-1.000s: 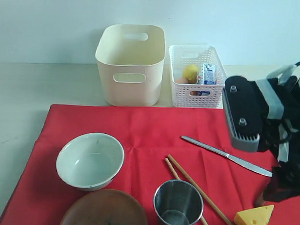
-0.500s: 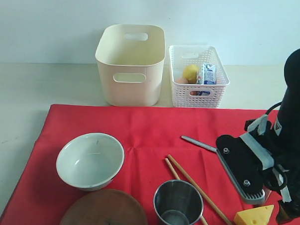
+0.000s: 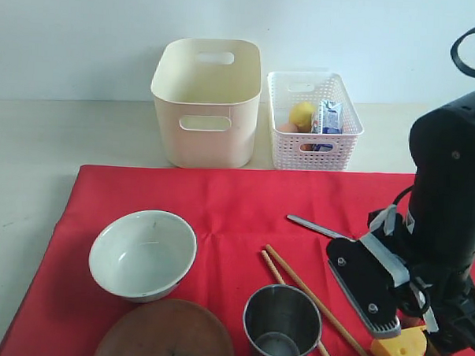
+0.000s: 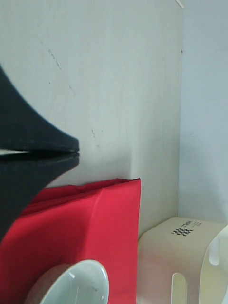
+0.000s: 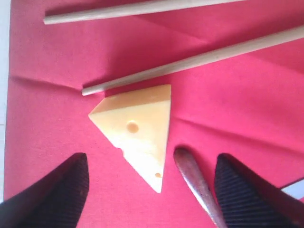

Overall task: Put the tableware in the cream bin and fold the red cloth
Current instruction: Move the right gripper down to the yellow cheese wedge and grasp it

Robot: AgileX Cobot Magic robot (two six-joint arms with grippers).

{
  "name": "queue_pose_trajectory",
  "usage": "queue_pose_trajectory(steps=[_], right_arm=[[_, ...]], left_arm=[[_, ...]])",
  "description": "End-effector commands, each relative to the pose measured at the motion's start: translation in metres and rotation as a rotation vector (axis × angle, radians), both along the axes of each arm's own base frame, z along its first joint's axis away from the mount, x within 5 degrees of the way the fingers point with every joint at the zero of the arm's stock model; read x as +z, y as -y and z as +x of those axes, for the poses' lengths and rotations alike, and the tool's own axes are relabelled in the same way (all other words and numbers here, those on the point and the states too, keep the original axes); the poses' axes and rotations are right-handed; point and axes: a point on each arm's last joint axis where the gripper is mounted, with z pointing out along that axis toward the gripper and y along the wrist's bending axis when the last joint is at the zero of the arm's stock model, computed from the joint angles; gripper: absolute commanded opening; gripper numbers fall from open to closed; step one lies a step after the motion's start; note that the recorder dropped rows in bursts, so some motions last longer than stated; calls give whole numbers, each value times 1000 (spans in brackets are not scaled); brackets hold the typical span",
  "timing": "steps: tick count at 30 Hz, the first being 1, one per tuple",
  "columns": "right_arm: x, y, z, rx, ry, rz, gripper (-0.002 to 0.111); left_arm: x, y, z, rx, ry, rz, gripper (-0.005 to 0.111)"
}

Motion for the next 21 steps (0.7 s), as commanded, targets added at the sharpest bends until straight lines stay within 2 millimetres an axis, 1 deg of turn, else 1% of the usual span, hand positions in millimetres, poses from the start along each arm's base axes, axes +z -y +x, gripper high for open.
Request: queue_pose_trajectory(steps=[1, 5, 9, 16, 21], right_arm=[[-15, 11, -8, 65, 3, -61, 70], [-28, 12, -11, 84, 67, -22, 70], [-35, 9, -13, 55, 96, 39, 70], [-43, 2, -14, 0, 67, 95, 70], [-50, 2, -16, -6, 34, 90, 70]], left_arm=[[0, 0, 0, -4, 16, -1, 0], [0, 0, 0, -4, 16, -1, 0], [0, 0, 0, -4, 16, -1, 0], [0, 0, 0, -4, 16, -1, 0], [0, 0, 0, -4, 16, -1, 0]])
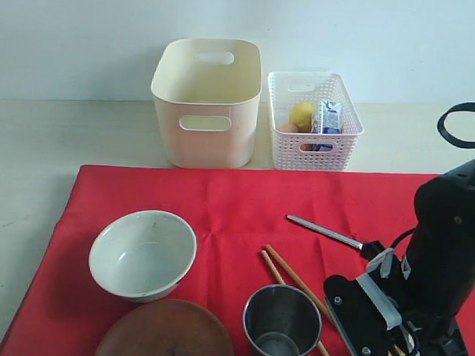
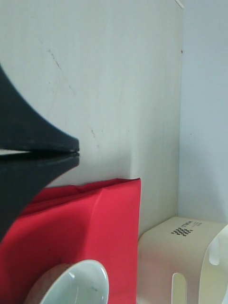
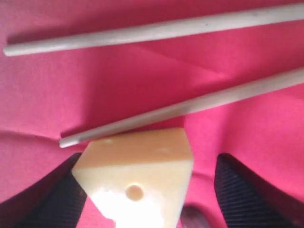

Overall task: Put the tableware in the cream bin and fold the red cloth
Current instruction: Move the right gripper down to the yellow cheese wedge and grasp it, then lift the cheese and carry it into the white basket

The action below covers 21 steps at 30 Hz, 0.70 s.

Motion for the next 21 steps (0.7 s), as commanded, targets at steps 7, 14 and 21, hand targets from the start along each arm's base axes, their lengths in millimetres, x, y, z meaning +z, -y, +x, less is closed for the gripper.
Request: queue_pose_trajectory(steps=[7, 14, 21], right_arm=[[-12, 0, -3, 0, -53, -15, 38], [-11, -1, -5, -33, -72, -7, 0], [-2, -4, 0, -37, -33, 16, 0]], left_arm=[[0, 0, 0, -4, 16, -1, 0], [0, 0, 0, -4, 16, -1, 0], [0, 0, 0, -4, 16, -1, 0]])
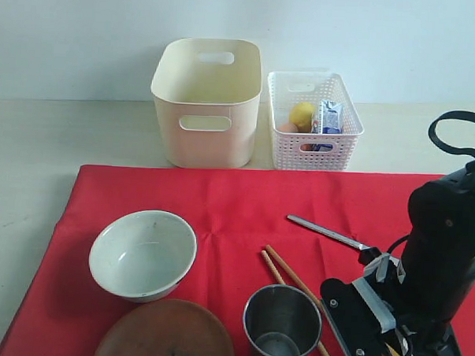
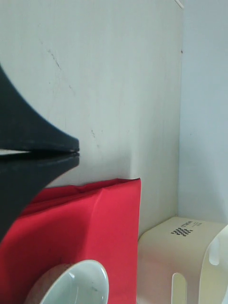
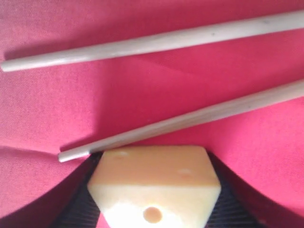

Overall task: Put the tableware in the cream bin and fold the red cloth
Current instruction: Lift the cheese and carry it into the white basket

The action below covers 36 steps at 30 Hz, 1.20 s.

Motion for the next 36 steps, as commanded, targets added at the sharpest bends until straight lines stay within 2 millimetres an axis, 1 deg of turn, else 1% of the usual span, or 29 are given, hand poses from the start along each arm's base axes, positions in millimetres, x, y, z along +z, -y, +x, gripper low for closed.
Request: queue_pose_trajectory(steps=[1, 9, 12, 18, 21, 25, 27, 29, 32, 35, 36], right_arm=[[11, -3, 3, -29, 15, 20, 0], [50, -7, 10, -91, 164, 111, 0], [68, -8, 12, -139, 231, 158, 0], [110, -13, 21, -306, 405, 312, 0], [126, -18, 30, -455, 478, 425, 0], [148, -26, 47, -680, 566, 610, 0], [158, -25, 60, -811, 599, 718, 0], [166, -23, 73, -906, 625, 793, 0], [172, -15, 97, -1011, 647, 832, 0], [170, -8, 126, -1127, 639, 849, 0], [165, -6, 135, -1153, 633, 844, 0]], left_arm=[[0, 0, 0, -4, 16, -1, 0], [0, 0, 0, -4, 16, -1, 0], [0, 0, 0, -4, 16, -1, 0], [0, 0, 0, -4, 16, -1, 0], [0, 0, 0, -4, 16, -1, 0], [0, 0, 0, -4, 16, -1, 0], [0, 0, 0, -4, 16, -1, 0], [0, 0, 0, -4, 16, -1, 0], [0, 0, 0, -4, 16, -1, 0], [0, 0, 0, -4, 16, -1, 0], [0, 0, 0, -4, 16, -1, 0]])
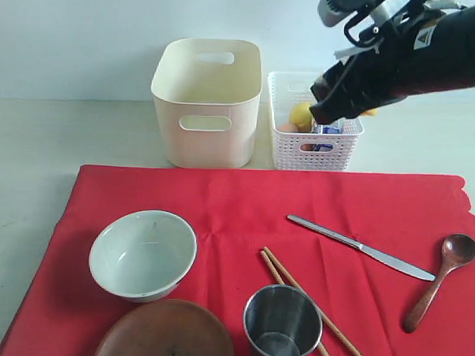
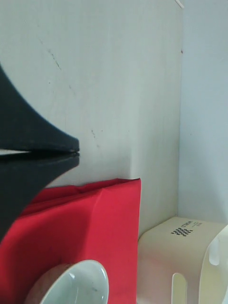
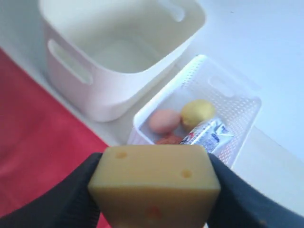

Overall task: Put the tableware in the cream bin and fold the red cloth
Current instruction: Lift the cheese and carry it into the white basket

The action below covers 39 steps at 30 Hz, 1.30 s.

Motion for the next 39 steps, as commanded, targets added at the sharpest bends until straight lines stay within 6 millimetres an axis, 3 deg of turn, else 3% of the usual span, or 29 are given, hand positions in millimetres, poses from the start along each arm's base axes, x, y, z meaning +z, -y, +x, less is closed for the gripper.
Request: queue_pose_trajectory(steps=[1, 11, 20, 25, 34, 39], right_arm=[[-5, 10, 41, -124, -18, 94, 0], [-47, 4, 116, -223, -120, 186, 0], [-84, -11, 160, -222, -197, 180, 0], [-105, -15, 173, -222, -226, 170, 0], [-134, -16, 176, -211, -263, 128, 1], [-136, -16, 176, -211, -265, 127, 20]], left_arm=[[0, 0, 0, -4, 16, -1, 0], [0, 0, 0, -4, 16, -1, 0], [0, 0, 0, -4, 16, -1, 0], [0, 0, 0, -4, 16, -1, 0], [0, 0, 0, -4, 16, -1, 0], [0, 0, 0, -4, 16, -1, 0]])
